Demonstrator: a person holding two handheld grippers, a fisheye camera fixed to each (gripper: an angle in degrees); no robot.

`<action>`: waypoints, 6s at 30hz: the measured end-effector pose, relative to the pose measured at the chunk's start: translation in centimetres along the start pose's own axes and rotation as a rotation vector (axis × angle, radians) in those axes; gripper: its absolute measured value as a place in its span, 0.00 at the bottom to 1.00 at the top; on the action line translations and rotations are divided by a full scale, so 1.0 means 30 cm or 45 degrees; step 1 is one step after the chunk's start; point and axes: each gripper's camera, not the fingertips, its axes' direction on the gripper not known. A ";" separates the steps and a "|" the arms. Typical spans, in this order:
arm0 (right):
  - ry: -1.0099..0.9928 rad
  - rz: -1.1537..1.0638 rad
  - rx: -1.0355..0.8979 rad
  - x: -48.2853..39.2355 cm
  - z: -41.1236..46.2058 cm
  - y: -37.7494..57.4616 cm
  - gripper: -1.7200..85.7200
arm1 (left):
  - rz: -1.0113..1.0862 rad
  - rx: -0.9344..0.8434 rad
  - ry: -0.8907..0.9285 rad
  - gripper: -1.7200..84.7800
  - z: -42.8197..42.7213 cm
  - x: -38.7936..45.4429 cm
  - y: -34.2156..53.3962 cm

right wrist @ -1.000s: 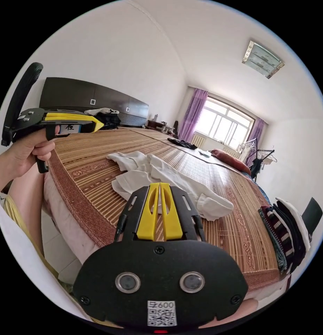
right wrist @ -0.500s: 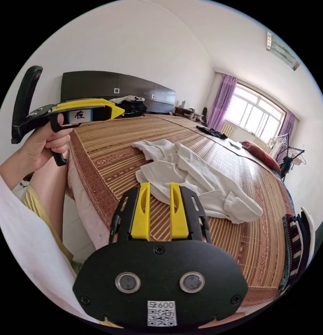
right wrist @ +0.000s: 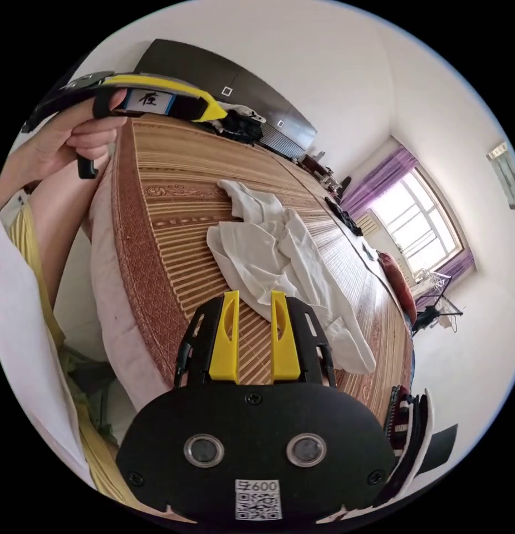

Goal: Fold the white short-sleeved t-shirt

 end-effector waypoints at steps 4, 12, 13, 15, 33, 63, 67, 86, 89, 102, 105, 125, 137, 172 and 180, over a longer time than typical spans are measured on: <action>0.032 -0.002 -0.059 -0.003 0.028 -0.053 0.09 | 0.017 -0.006 0.012 0.02 -0.009 0.018 0.004; 0.146 -0.001 0.010 -0.031 -0.001 -0.144 0.08 | 0.032 -0.008 0.034 0.02 -0.014 0.043 0.017; 0.124 -0.020 0.019 -0.038 0.004 -0.167 0.08 | 0.032 -0.005 0.035 0.02 -0.016 0.045 0.017; 0.097 -0.085 0.015 -0.058 0.022 -0.209 0.09 | 0.033 0.005 0.033 0.02 -0.025 0.051 0.019; 0.128 -0.944 -0.346 -0.182 0.259 -0.522 0.03 | -0.096 -0.089 -0.118 0.03 -0.066 0.001 0.089; 0.317 -0.595 -0.104 -0.194 0.164 -0.259 0.02 | 0.041 0.011 0.149 0.08 -0.039 0.068 0.041; 0.296 -0.515 -0.063 -0.140 0.129 -0.205 0.02 | -0.040 -0.097 0.170 0.11 0.004 0.043 0.035; 0.305 -0.089 0.129 0.005 0.047 0.028 0.02 | -0.085 -0.162 0.274 0.06 0.115 -0.020 -0.028; 0.315 -0.054 0.136 0.019 0.037 0.065 0.02 | -0.096 -0.181 0.264 0.06 0.143 -0.037 -0.038; 0.230 0.281 0.361 0.163 -0.090 0.212 0.01 | -0.195 -0.414 0.397 0.19 0.438 -0.050 -0.077; 0.254 0.306 0.390 0.192 -0.135 0.215 0.01 | -0.129 -0.465 0.345 0.19 0.498 -0.015 -0.106; 0.231 0.284 0.761 0.329 -0.609 -0.051 0.01 | -0.501 -0.448 0.459 0.18 0.464 -0.096 -0.219; 0.313 0.251 0.763 0.288 -0.700 -0.186 0.01 | -0.462 -0.403 0.164 0.18 0.419 -0.084 -0.286; 0.895 0.269 0.143 0.019 -0.520 0.007 0.01 | -0.045 0.234 -0.044 0.02 -0.462 -0.188 -0.291; -0.019 0.606 0.098 0.051 -0.273 0.190 0.07 | -0.037 0.005 -0.224 0.02 -0.384 -0.130 -0.119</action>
